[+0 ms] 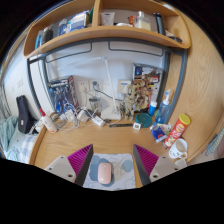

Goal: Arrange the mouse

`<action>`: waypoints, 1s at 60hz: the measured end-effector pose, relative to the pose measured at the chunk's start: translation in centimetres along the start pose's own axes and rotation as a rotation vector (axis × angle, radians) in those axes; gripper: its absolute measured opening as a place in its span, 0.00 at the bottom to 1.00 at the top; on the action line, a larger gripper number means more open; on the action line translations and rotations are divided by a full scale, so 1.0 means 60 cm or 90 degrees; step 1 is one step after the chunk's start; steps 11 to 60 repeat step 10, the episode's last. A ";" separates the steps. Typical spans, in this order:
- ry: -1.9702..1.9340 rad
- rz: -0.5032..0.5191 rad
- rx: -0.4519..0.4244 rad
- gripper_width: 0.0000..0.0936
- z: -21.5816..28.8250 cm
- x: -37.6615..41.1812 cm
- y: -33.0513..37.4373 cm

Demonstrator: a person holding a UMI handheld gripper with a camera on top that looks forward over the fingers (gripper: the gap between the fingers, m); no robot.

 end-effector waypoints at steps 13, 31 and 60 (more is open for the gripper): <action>0.004 -0.008 0.003 0.85 -0.015 -0.030 0.003; 0.004 -0.008 0.003 0.85 -0.015 -0.030 0.003; 0.004 -0.008 0.003 0.85 -0.015 -0.030 0.003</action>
Point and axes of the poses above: the point between the fingertips, and its own axes, seen from behind it with the camera up: x to the left, z up, y backward, against the way the camera looks, the point moved 7 cm from there along y, backward, against the way the camera looks, and after that the axes turned 10 degrees about x, right-handed, at the moved point
